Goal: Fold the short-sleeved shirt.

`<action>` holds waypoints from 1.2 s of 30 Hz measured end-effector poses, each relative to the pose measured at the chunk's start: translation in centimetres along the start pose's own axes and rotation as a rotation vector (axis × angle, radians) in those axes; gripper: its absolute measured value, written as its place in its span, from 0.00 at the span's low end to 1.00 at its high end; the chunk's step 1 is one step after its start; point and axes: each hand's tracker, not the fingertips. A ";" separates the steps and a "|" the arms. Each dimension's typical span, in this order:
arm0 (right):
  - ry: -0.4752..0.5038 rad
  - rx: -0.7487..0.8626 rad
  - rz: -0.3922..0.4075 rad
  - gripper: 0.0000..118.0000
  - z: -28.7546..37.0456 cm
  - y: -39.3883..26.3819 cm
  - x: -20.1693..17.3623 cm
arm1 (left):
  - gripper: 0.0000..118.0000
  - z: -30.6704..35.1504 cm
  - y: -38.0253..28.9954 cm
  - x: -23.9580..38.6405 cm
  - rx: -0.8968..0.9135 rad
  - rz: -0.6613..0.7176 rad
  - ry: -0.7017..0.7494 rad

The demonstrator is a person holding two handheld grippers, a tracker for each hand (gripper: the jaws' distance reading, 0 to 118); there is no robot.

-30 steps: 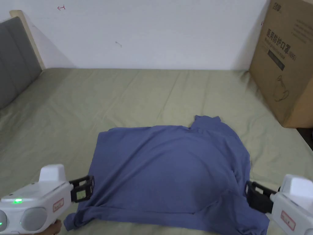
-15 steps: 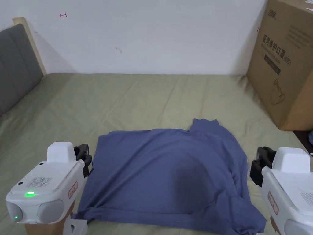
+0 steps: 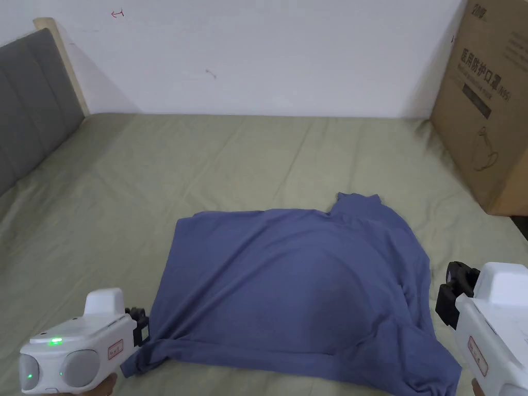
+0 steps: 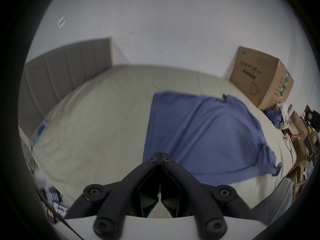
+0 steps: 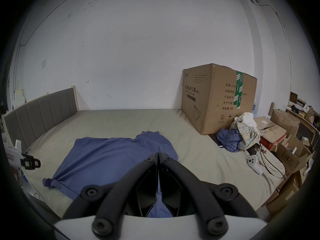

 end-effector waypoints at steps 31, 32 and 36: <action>0.004 -0.611 -0.131 0.43 -6.2 -15.8 3.1 | 0.05 -2.9 -2.6 -1.3 -0.104 0.056 0.001; 0.019 -0.607 -0.139 0.30 -6.3 -15.8 3.1 | 0.05 -2.9 -2.5 -1.3 -0.103 0.056 0.002; 0.039 -0.580 -0.109 0.04 -6.1 -14.9 3.1 | 0.05 -2.8 -2.2 -1.4 -0.097 0.061 0.003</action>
